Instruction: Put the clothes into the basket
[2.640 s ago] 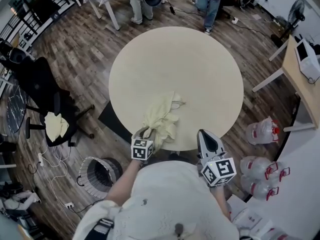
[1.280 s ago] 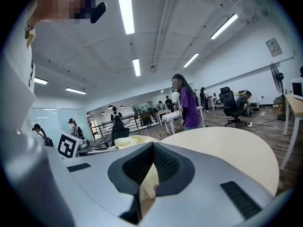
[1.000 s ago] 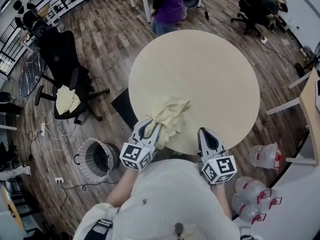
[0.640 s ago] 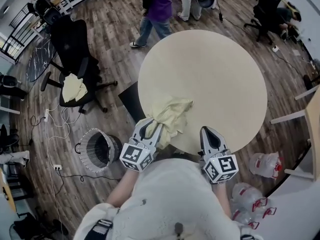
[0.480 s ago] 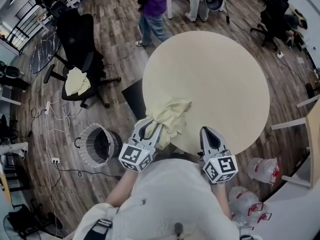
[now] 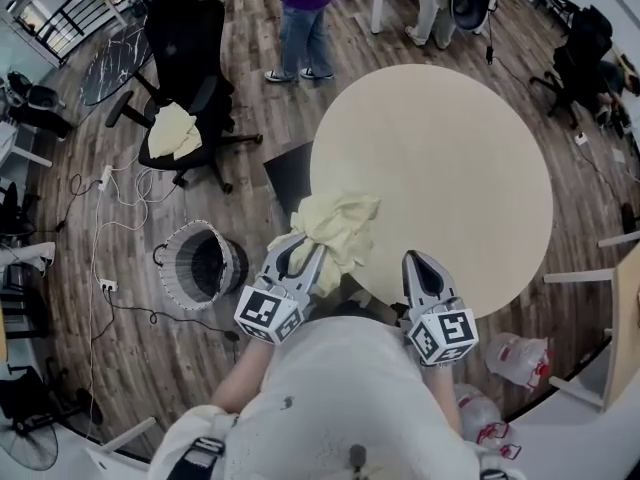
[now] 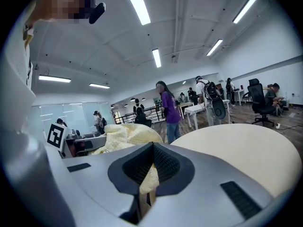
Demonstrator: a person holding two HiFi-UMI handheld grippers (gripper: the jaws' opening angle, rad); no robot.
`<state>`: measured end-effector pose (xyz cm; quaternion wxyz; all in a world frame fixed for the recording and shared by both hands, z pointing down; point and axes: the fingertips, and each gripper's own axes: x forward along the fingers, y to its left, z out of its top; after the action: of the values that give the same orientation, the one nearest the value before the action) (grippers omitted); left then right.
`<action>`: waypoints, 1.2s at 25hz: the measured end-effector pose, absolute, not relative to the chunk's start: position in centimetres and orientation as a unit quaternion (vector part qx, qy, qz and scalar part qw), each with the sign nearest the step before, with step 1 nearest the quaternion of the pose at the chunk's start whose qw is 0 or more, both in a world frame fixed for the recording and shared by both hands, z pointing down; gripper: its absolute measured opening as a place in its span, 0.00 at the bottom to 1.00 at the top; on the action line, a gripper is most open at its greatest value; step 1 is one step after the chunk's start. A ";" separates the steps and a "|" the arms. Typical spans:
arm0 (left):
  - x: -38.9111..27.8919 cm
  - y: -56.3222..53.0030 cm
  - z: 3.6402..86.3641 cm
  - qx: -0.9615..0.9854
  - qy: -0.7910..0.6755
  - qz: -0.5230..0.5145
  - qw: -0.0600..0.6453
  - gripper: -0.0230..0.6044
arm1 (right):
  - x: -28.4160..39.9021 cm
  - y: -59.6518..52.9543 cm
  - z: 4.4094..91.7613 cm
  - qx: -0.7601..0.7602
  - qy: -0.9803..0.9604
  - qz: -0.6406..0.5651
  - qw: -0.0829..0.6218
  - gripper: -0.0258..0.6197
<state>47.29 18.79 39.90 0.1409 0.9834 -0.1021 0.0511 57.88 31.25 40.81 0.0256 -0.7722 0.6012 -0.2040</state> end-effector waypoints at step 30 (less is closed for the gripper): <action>22.7 4.1 37.1 0.968 -0.200 0.007 0.150 0.18 | 35.3 12.8 39.6 -0.698 0.688 -0.198 -0.010 0.05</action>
<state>22.66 4.08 37.06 0.1503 0.9682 -0.1999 0.0066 35.35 12.82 39.55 -0.0097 -0.6979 0.6882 -0.1984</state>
